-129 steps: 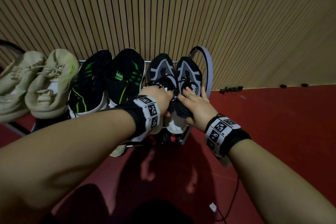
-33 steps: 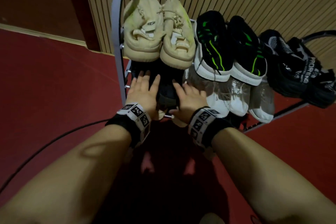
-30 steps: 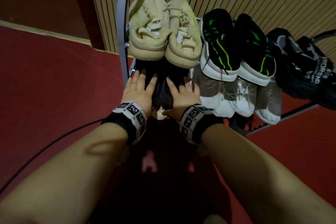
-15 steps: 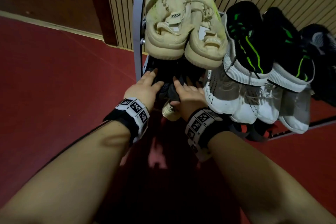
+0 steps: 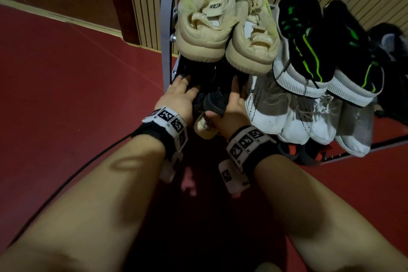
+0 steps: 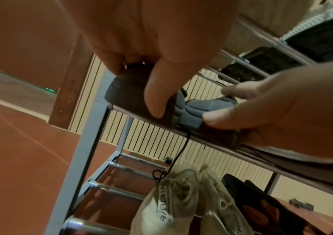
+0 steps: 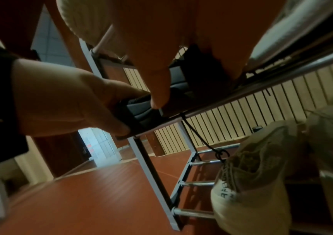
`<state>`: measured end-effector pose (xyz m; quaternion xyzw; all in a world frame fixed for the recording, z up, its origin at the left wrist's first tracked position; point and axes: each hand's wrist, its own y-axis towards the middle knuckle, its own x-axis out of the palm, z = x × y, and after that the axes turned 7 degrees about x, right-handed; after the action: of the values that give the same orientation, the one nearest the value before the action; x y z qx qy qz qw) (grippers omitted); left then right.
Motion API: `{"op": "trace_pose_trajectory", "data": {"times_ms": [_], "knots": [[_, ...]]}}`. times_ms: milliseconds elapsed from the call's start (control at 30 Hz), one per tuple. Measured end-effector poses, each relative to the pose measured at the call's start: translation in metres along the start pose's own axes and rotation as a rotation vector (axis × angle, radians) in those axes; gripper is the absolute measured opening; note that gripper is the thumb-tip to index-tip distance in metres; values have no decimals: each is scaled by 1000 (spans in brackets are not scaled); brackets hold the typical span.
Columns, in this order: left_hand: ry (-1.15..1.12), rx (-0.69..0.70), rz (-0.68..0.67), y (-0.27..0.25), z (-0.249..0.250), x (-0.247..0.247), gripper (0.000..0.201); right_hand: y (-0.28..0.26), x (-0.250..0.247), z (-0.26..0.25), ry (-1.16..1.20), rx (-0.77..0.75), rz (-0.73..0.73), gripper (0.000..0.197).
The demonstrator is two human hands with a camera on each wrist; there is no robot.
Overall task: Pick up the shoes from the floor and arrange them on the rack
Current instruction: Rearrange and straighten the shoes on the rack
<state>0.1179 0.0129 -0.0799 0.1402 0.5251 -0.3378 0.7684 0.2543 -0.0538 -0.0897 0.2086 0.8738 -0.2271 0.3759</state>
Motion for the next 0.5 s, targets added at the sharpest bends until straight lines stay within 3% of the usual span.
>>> {"op": "trace_pose_trajectory", "data": {"times_ms": [267,500], "knots": [[45,6,-38,3,-5,0,78,9,-1,-2,52,61,-68,111],[53,-20,-27,4,5,1,76,-2,-8,7,28,0,-49,101]]}}
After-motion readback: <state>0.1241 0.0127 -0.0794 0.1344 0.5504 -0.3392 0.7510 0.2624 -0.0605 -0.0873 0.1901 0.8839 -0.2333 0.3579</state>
